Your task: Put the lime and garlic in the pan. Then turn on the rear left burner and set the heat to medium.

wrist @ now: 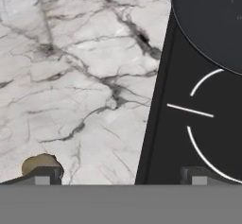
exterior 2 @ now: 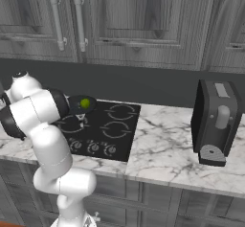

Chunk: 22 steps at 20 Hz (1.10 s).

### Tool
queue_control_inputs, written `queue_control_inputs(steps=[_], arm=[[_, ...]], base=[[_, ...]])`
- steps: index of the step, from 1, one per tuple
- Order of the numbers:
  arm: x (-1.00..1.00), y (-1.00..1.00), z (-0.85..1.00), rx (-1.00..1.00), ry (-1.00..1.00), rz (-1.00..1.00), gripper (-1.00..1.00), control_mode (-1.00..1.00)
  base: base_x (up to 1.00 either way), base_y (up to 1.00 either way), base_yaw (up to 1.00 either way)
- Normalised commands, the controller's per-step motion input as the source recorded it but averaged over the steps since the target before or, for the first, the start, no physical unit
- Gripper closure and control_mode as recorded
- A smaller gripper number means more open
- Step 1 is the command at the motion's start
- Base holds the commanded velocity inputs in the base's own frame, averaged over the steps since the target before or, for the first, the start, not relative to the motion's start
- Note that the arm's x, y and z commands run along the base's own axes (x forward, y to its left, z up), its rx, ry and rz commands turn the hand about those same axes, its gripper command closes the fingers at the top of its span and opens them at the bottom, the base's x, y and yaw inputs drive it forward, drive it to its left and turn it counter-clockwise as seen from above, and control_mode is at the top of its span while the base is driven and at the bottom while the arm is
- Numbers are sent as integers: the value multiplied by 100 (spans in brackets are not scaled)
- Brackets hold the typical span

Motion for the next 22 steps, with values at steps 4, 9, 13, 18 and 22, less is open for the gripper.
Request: queue_control_inputs(steps=[4,9,13,18,22], arm=[[-15,36,0,0,0,0,-100,-100],[-19,13,0,0,0,0,-100,-100],[-28,8,-3,0,0,0,-100,-100],[-33,9,-5,0,0,0,-100,-100],[-27,23,-2,2,0,2,-100,-100]], base=[[0,0,0],[0,0,0],[0,0,0],[0,0,0],[0,0,0]])
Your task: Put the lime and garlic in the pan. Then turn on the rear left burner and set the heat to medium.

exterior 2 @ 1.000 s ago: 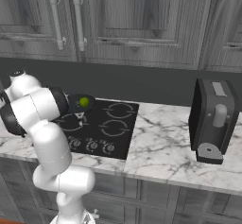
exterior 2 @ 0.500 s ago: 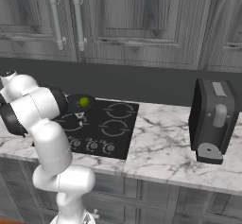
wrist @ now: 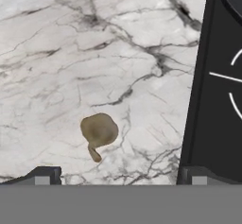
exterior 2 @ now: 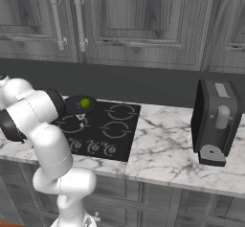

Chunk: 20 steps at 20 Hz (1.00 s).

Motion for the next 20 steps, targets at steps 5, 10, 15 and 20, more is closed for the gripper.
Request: queue_control_inputs(steps=[5,10,15,20], arm=[[-20,16,0,4,0,1,-100,-100],[-6,1,0,0,3,1,-100,-100],[3,0,-4,0,9,0,-100,-100],[8,0,-22,0,6,0,-100,-100]], base=[[0,0,0],[0,0,0],[0,0,0],[0,0,0]])
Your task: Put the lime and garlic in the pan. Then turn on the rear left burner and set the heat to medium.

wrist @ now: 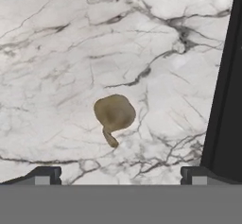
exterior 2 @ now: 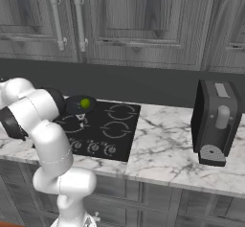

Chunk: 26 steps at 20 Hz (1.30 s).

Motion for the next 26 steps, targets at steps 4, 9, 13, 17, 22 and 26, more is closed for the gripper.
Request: queue_control_inputs(steps=[4,9,13,17,22,26], arm=[[10,2,-20,0,3,0,-100,-100],[6,9,-14,0,4,0,-100,-100],[9,9,-10,0,2,0,-100,-100],[14,4,-6,0,2,0,-100,-100],[16,0,0,0,0,0,-100,-100],[5,0,0,0,0,0,-100,-100]], base=[[0,0,0],[0,0,0],[0,0,0],[0,0,0],[0,0,0],[0,0,0]])
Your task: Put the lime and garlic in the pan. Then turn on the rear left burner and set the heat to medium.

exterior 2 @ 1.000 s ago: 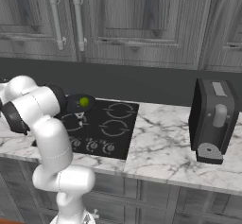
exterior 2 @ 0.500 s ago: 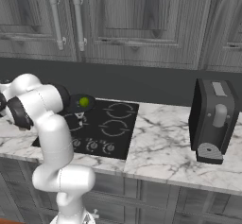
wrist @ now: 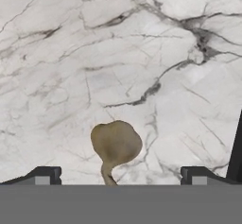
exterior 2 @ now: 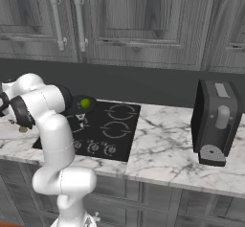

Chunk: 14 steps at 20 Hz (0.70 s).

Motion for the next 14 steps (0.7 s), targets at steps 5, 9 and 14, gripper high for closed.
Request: queue_control_inputs(steps=[5,9,14], arm=[[0,0,-3,0,0,0,-100,-100],[0,0,-15,0,0,0,-100,-100],[0,0,-19,0,0,0,-100,-100]], base=[[0,0,0],[0,0,0],[0,0,0]])
